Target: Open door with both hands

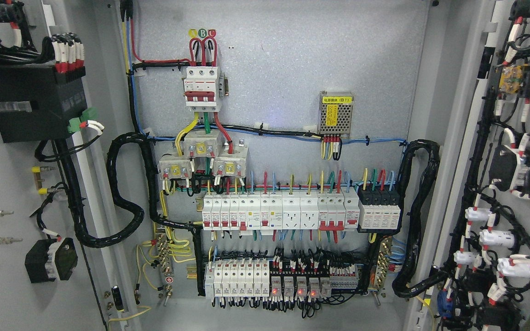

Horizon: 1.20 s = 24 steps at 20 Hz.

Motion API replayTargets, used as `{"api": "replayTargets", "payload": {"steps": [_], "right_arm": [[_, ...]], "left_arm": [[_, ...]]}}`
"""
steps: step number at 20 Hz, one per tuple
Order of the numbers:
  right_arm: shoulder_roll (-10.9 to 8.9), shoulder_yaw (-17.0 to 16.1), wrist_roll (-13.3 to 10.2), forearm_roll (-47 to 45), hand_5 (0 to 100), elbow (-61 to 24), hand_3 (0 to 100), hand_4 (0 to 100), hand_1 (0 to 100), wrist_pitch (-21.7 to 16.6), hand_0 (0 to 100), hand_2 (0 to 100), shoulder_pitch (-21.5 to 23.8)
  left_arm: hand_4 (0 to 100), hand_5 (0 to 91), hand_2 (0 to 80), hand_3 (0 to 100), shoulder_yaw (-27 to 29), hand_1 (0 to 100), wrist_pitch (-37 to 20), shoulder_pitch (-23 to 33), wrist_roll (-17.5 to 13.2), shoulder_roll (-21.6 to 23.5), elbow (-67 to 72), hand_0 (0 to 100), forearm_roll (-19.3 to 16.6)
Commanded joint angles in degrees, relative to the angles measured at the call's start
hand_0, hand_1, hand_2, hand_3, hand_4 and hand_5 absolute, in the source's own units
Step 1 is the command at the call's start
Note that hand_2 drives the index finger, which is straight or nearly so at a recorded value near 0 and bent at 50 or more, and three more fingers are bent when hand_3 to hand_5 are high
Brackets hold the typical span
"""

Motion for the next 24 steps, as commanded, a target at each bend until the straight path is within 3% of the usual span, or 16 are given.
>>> {"api": "replayTargets", "payload": {"steps": [1, 3, 7, 11, 14, 17, 20, 24], "right_arm": [[0.55, -1.1, -1.5, 0.2, 0, 5.1, 0, 0, 0, -0.1, 22, 0, 1.1], [0.64, -0.7, -4.0, 0.2, 0, 5.1, 0, 0, 0, -0.1, 22, 0, 1.9], [0.81, -0.4, -4.6, 1.8, 0, 5.0, 0, 0, 0, -0.1, 22, 0, 3.5], [2.57, -0.5, -4.9, 1.8, 0, 5.3, 0, 0, 0, 0.0, 22, 0, 4.4], [4.06, -1.1, -7.2, 1.8, 0, 5.5, 0, 0, 0, 0.2, 22, 0, 4.4], [4.33, -2.2, -7.2, 1.8, 0, 6.7, 0, 0, 0, 0.3, 22, 0, 4.3], [4.51, -3.3, -7.2, 1.6, 0, 6.9, 0, 0, 0, 0.5, 22, 0, 4.4], [4.51, -4.0, -7.4, 1.0, 0, 7.3, 0, 0, 0, 0.5, 22, 0, 4.4]], "left_arm": [[4, 0.0, 2.7, 3, 11.3, 0, 0.8, 1.7, 0.1, -2.2, -5.3, 30, 0.5], [4, 0.0, 2.7, 3, 12.9, 0, 2.9, 1.9, 0.0, -2.9, -5.2, 30, 1.2], [4, 0.0, 2.7, 3, 16.3, 0, 6.7, 2.1, 0.0, -5.6, -5.2, 30, 2.1], [4, 0.0, 2.7, 3, 21.5, 0, 9.7, 2.4, -2.0, -8.3, -5.2, 30, 2.2], [4, 0.0, 2.7, 3, 23.1, 0, 10.0, 2.4, -3.3, -8.8, -5.1, 30, 3.0], [4, 0.0, 2.7, 3, 25.8, 0, 12.4, 2.4, -3.3, -10.1, -5.1, 30, 4.2], [4, 0.0, 2.7, 3, 28.6, 0, 14.0, 2.3, -3.3, -10.2, -5.1, 30, 8.4], [4, 0.0, 2.7, 3, 30.6, 0, 14.6, 2.3, -3.4, -10.2, -5.0, 30, 9.0]]}}
